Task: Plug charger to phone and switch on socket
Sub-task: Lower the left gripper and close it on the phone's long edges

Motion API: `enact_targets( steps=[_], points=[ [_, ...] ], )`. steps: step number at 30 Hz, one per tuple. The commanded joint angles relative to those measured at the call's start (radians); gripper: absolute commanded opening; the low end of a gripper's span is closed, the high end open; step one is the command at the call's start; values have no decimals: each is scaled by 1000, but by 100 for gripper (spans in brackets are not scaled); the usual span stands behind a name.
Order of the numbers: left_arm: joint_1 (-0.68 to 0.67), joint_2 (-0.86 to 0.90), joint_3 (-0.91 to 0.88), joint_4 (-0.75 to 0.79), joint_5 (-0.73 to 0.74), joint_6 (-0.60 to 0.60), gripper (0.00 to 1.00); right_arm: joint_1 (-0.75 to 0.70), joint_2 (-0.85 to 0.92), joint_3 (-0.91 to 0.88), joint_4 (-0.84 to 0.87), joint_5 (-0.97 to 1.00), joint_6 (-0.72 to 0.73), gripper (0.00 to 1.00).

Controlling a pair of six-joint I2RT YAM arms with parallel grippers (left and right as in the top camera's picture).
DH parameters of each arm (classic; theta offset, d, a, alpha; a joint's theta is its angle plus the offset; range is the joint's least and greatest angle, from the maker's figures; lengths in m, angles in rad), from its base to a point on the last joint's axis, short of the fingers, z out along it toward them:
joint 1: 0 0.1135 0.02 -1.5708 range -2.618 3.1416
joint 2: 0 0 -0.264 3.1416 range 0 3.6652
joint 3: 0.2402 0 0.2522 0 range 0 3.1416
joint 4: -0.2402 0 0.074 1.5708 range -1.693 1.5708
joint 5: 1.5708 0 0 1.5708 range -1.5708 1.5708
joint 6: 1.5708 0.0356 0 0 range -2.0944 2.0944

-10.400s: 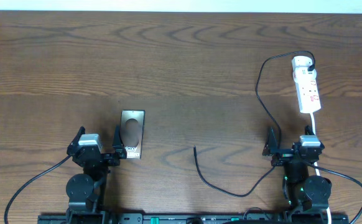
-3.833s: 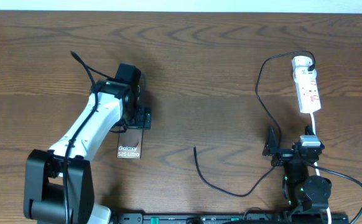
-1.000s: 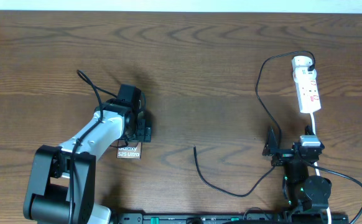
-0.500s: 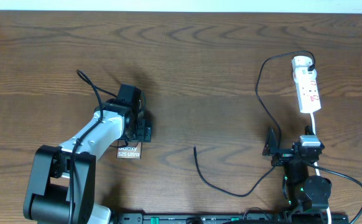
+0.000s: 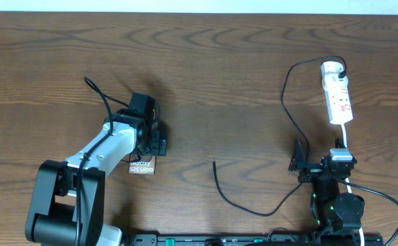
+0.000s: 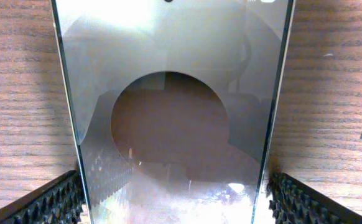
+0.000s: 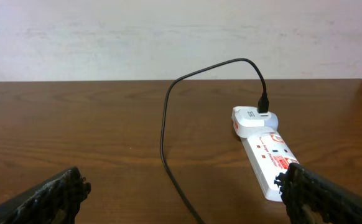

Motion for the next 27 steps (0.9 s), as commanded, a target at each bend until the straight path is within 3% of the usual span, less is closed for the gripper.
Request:
enact_targets(
  steps=[1,12,17,27],
  points=[
    [0,-8,-19,6,2,17,93,7,-5,-1,-4,8,10,99],
    [0,-8,-19,10,2,17,91,7,-5,-1,-4,8,10,99],
    [0,-8,-19,10,2,17,83,7,-5,-1,-4,8,10,99],
    [0,-8,-19,9,2,17,83,7,-5,-1,-4,8,10,99]
  ],
)
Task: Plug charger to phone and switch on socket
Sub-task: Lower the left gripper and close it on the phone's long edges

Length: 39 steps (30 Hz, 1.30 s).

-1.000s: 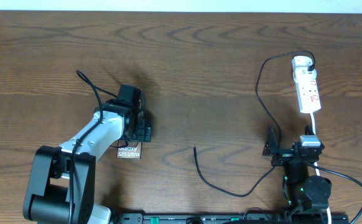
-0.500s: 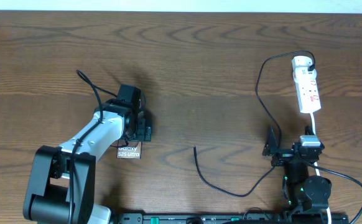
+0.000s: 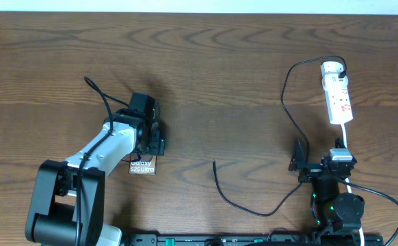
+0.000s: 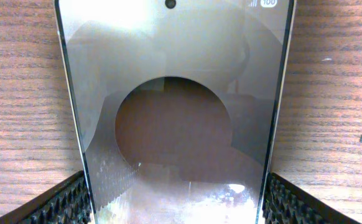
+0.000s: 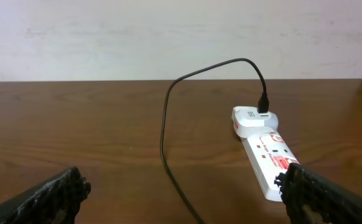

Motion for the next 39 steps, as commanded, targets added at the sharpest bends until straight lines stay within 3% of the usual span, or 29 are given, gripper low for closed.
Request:
enact_targets(
  steps=[1,9,32,35,39],
  points=[
    [0,-8,-19,1,2,9,83,7,-5,-1,-4,8,10,99],
    [0,-8,-19,1,2,9,77,7,-5,-1,-4,8,10,99],
    [0,-8,-19,1,2,9,75,7,-5,-1,-4,8,10,99],
    [0,-8,-19,1,2,9,64,7,-5,-1,-4,8,10,99],
    [0,-8,-19,1,2,9,58,7,-5,-1,-4,8,10,99]
  ],
)
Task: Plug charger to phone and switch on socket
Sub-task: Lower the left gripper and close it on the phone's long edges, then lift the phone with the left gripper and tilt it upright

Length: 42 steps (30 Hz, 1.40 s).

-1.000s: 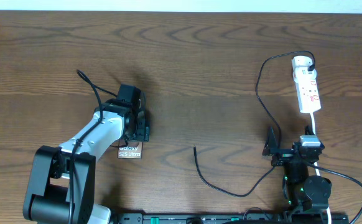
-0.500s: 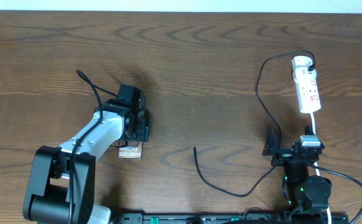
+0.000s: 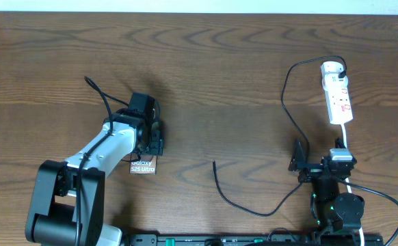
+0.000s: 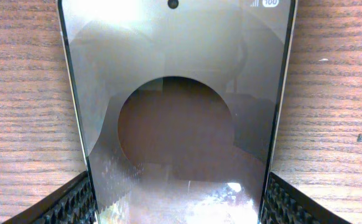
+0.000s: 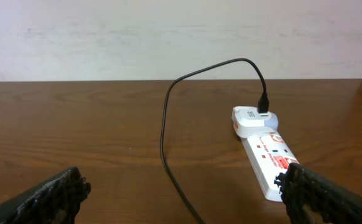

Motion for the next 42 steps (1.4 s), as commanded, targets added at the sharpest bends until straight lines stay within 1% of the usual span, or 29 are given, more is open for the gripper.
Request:
enact_targets(
  steps=[1,3,4,11,15,16,24,32,38,42],
  points=[
    [0,-6,-19,0,2,3,57,7,-5,-1,-4,8,10,99],
    [0,-6,-19,0,2,3,55,7,-5,-1,-4,8,10,99],
    [0,-6,-19,0,2,3,52,7,-5,-1,-4,8,10,99],
    [0,-6,-19,0,2,3,35,7,-5,-1,-4,8,10,99],
    [0,-6,-19,-1,2,3,12,7,-5,-1,-4,8,10,99],
    [0,-6,-19,0,2,3,8,7,-5,-1,-4,8,10,99],
    [0,-7,-15,-1,2,2,7,7,-5,-1,-4,8,10,99],
    [0,-25,28,-27,7,2,8,7,-5,-1,-4,8,10,99],
    [0,-88,64,-28,13,2,8,7,-5,-1,-4,8,10,99],
    [1,-161,90,-27,69,-6,7,7,-5,-1,-4,8,10,99]
  ],
)
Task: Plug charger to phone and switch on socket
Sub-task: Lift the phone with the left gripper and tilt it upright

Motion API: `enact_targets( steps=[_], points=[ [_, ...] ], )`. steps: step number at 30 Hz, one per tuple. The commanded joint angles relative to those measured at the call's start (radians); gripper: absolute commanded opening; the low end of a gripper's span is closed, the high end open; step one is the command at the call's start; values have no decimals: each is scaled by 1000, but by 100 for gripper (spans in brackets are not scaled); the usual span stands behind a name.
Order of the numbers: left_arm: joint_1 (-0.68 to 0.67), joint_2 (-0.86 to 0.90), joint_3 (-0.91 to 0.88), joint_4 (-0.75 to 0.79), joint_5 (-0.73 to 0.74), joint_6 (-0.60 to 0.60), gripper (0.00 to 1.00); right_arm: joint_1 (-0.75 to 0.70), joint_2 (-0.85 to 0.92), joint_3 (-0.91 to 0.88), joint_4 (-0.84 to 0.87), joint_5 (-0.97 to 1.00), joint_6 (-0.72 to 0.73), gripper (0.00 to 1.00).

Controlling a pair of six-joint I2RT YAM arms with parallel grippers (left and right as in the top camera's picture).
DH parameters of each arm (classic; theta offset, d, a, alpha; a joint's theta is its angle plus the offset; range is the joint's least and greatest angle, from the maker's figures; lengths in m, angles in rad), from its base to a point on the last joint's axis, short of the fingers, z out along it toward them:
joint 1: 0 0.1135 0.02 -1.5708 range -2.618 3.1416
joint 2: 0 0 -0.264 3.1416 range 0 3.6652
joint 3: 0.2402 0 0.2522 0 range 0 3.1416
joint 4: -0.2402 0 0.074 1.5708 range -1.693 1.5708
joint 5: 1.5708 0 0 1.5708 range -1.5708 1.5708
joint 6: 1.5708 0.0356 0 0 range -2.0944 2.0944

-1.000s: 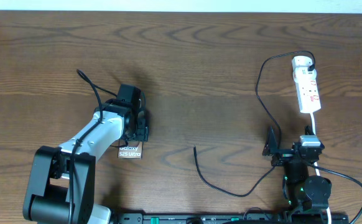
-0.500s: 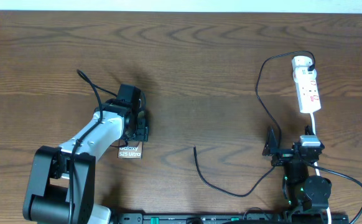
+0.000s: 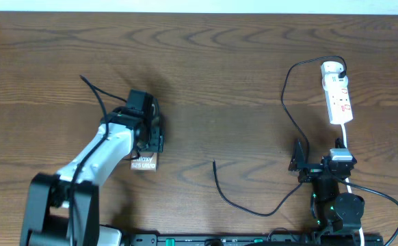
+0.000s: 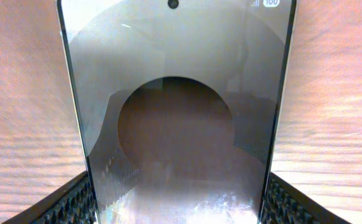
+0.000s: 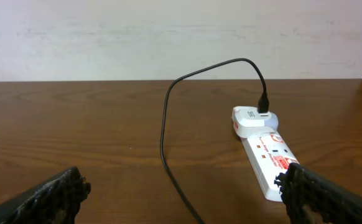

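Observation:
My left gripper [image 4: 178, 202] is shut on a dark-screened phone [image 4: 178, 112], its ribbed pads [image 4: 75, 200] pressed against both long edges. From above, the phone's labelled end [image 3: 143, 162] pokes out under that gripper [image 3: 148, 142] at the left. A black charger cable [image 3: 288, 102] runs from a white adapter [image 3: 332, 68] in the white power strip [image 3: 340, 99]. Its free end [image 3: 215, 164] lies on the table. My right gripper [image 5: 184, 199] stands open near the front edge, facing the power strip [image 5: 269, 158], with nothing between its fingers.
The brown wooden table [image 3: 219, 75] carries only the phone, cable and strip. The cable [image 5: 165, 124] loops across the table between my right gripper and the strip. A pale wall stands behind the table's far edge.
My left arm has shifted with the phone held: the phone's labelled end sits slightly farther from the front edge, and the wood around it is blurred in the wrist view. The right arm has not moved.
At first my left gripper's pads stood low beside the lying phone. Then they came closer along its edges, and 1.4 s ago they were pressed against both sides. Now the arm has moved with the phone in its grip. Cable, strip and right gripper stayed where they were.

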Motion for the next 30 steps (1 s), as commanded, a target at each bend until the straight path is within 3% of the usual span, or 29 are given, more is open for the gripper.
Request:
enact_targets(
  steps=[1,8,17,22,25,30],
  points=[
    [0,-91,63,3,62,-14,8,7,-5,-1,-4,8,10,99],
    [2,-261,76,15,177,-158,8,7,-5,-1,-4,8,10,99],
    [87,-430,76,130,535,-496,7,7,-5,-1,-4,8,10,99],
    [217,-462,76,224,793,-841,8,7,-5,-1,-4,8,10,99],
    [288,-453,75,283,919,-1107,7,7,-5,-1,-4,8,10,99],
    [368,-447,75,425,1017,-1527,7,7,-5,-1,-4,8,10,99]
  ],
)
